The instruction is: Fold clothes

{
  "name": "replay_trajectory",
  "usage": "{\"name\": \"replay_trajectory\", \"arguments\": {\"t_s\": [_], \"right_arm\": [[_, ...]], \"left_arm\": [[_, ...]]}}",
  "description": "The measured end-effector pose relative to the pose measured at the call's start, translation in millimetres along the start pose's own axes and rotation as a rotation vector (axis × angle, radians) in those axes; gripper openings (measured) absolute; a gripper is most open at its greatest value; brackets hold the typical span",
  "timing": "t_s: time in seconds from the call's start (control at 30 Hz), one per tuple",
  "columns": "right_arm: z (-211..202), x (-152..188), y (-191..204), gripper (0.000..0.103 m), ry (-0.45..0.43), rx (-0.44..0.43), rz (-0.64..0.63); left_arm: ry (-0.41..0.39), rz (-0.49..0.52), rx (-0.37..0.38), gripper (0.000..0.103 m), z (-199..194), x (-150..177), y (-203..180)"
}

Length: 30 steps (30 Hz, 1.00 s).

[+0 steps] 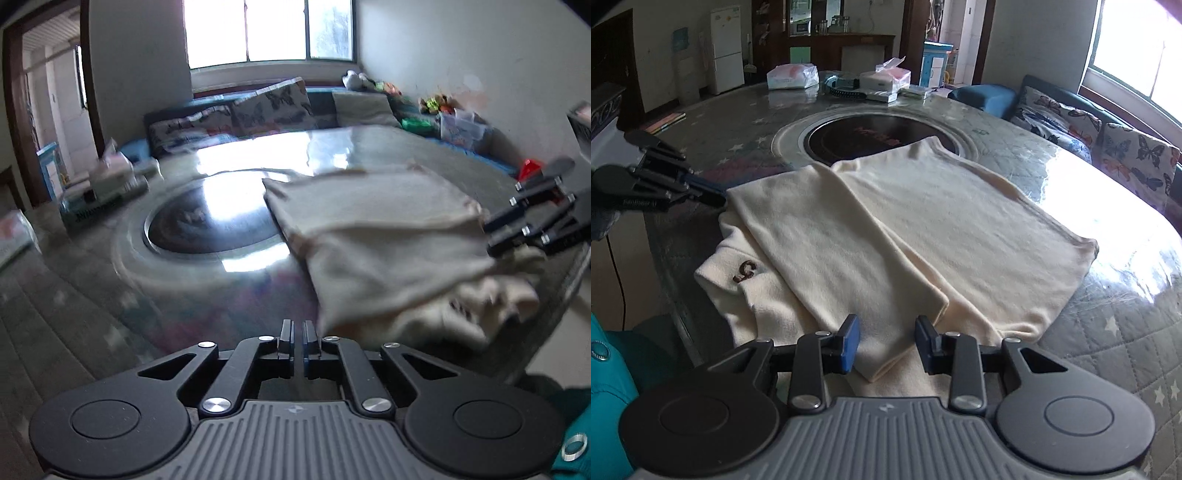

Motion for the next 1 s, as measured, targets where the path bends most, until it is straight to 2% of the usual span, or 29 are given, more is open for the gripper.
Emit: {"name": "replay_trajectory", "arguments": {"t_s": [0.13,0.23,0.33,0.5,0.6,0.73,0.87,1.0], "right_arm": [[-4,-8,-4,0.033,-0.047,0.018,0.017],[0,-16,-10,0.033,-0.065,0.025,0.036],[8,-18,-12,0.033,-0.065,0.026,0.042],[15,-12,-16,0.033,-0.045,0.034,0.056],[13,-9,-16,0.033,-0.042,0.036,0.059],[5,-13,-15,0.033,-0.069,0.038,0.055],[13,-11,-16,0.033,-0.046,0.045,0.056],[9,-4,-9,0.033,-0.034,0.056,0.033]], "left_arm": [[-0.067,-0.013,0.053,0.006,6,-33,-3],[-0.062,-0.018,0.1,0.006,27,-50,-15],[-0.036,-0.002,0.113,0.006,50,-58,-27],[0.063,-0.026,0.077,0.008,84,-50,-24],[0.064,-0.065,0.091,0.008,81,-51,-17],[0.017,-0.03,0.086,0.009,74,-59,-21],[0.026,0.028,0.055,0.01,77,-56,-27],[-0.039,0.137,0.092,0.016,49,-47,-35]]}}
Point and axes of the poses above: each gripper's, at about its wrist camera, not at the fingertips, and z roughly the way its jaws point, y to its left, x to its underside, the point moved 1 cm from there along z, roughly the way its jaws point, and after that the axes turned 12 degrees about -x, right-handed, at the moved point
